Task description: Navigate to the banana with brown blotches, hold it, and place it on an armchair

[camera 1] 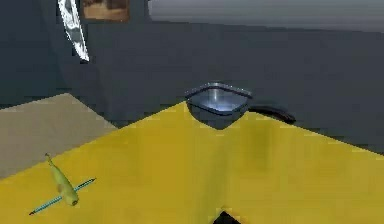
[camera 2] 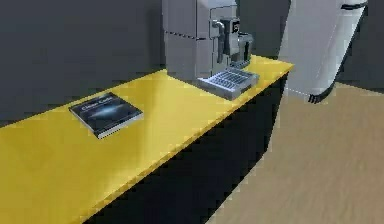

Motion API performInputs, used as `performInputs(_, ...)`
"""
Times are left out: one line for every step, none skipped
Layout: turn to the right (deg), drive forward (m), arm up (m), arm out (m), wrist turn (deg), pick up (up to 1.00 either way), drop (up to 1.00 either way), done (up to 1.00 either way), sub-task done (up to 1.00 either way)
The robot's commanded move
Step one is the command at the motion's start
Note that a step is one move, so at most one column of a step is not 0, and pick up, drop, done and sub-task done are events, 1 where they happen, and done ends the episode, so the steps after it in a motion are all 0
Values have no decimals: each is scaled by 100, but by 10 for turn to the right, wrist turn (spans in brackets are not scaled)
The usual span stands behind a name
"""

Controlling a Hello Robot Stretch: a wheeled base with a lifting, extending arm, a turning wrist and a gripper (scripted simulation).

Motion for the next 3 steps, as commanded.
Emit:
performInputs(-450, 0, 0, 0, 0, 0, 0, 0, 0)
performInputs(-450, 0, 0, 0, 0, 0, 0, 0, 0)
performInputs(-330, 0, 0, 0, 0, 0, 0, 0, 0)
